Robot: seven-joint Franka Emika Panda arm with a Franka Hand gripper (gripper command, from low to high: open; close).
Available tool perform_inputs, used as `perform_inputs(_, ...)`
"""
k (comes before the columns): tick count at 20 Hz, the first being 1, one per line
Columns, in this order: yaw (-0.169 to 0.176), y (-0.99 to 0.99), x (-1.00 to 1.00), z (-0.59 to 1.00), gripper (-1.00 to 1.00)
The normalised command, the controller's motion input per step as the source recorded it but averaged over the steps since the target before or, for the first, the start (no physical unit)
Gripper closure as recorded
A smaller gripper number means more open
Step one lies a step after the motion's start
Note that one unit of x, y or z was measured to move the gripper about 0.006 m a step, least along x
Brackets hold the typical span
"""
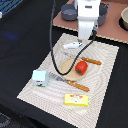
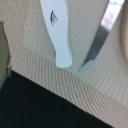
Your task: Interact with the objects in diverse but meaningful ways.
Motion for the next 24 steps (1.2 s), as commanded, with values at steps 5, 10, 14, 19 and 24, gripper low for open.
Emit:
perform_inputs(5, 0.104, 0.31, -0.34, -0.51, -1.00)
perform_inputs(10, 0.032, -0.04, -0.11, -0.24, -1.00)
perform_inputs(14, 0.000, -0.22, -0.04, -0.21, -1.00)
perform_inputs(19, 0.002, -0.04, -0.23, -0.38, 1.00)
perform_inputs(24, 0.027, 0.07, -0.21, -0.43, 1.00)
